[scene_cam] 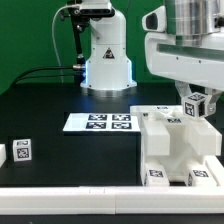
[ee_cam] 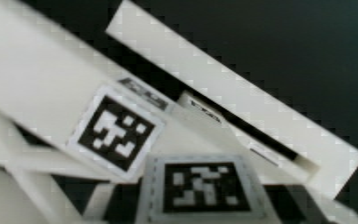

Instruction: Assemble chair

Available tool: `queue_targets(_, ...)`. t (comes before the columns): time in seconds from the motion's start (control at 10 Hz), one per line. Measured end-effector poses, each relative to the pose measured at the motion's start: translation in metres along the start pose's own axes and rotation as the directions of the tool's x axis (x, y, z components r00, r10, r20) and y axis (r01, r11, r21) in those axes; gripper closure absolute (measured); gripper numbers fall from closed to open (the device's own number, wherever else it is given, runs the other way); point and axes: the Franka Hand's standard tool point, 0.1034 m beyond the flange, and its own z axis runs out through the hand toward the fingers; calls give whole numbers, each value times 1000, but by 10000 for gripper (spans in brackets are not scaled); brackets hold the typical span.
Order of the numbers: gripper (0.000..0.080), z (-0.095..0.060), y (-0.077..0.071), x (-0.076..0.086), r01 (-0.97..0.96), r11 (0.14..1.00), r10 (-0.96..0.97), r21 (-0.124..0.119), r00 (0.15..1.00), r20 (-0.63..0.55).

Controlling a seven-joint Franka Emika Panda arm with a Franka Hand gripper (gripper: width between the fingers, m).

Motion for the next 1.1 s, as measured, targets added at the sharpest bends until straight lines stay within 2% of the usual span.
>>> queue_targets(0.1, 535, 0, 0, 0, 1, 1000, -1, 0, 1000, 0)
queue_targets(0.3, 257, 0, 0, 0, 11, 1000, -11, 0, 1000, 0)
queue_targets(0.4, 183, -2, 0, 2, 141, 990, -141, -5, 990, -4)
queue_targets(0.5, 183, -4, 0, 5, 253, 968, -253, -1, 968, -6)
queue_targets(0.7, 158, -5, 1, 5, 511, 859, -511, -13, 859, 2)
queue_targets(0.9, 151, -4, 2, 7, 594, 804, -594, -14, 805, 2)
queue_targets(1.1, 150, -4, 1, 6, 703, 711, -703, -21, 711, 2)
